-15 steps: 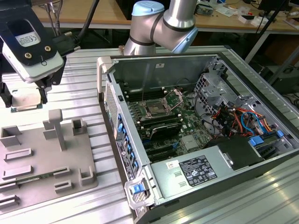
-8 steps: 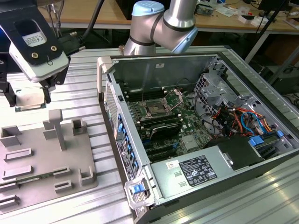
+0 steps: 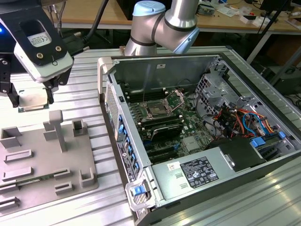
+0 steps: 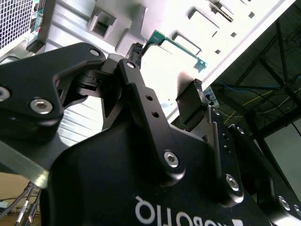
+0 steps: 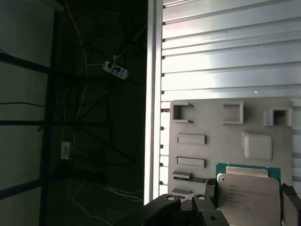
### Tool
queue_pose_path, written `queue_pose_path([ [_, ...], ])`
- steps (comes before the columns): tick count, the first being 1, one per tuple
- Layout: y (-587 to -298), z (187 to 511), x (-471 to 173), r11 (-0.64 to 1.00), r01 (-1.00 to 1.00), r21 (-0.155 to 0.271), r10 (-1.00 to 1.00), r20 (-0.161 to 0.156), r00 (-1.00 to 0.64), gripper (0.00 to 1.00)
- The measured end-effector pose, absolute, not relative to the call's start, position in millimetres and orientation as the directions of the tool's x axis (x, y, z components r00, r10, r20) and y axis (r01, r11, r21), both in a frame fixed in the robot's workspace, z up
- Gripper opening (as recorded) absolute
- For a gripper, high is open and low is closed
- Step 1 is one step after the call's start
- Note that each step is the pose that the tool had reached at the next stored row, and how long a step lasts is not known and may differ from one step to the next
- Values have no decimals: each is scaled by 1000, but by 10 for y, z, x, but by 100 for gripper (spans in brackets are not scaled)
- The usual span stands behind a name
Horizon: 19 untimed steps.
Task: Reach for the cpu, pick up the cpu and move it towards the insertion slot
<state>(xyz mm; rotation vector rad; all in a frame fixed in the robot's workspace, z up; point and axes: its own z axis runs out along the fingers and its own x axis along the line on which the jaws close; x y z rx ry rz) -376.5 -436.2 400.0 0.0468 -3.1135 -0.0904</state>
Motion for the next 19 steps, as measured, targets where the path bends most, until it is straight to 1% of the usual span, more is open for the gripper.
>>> queue_pose_path([
  [19, -4363, 4000, -3680, 998, -29, 58, -31, 26, -999, 55],
])
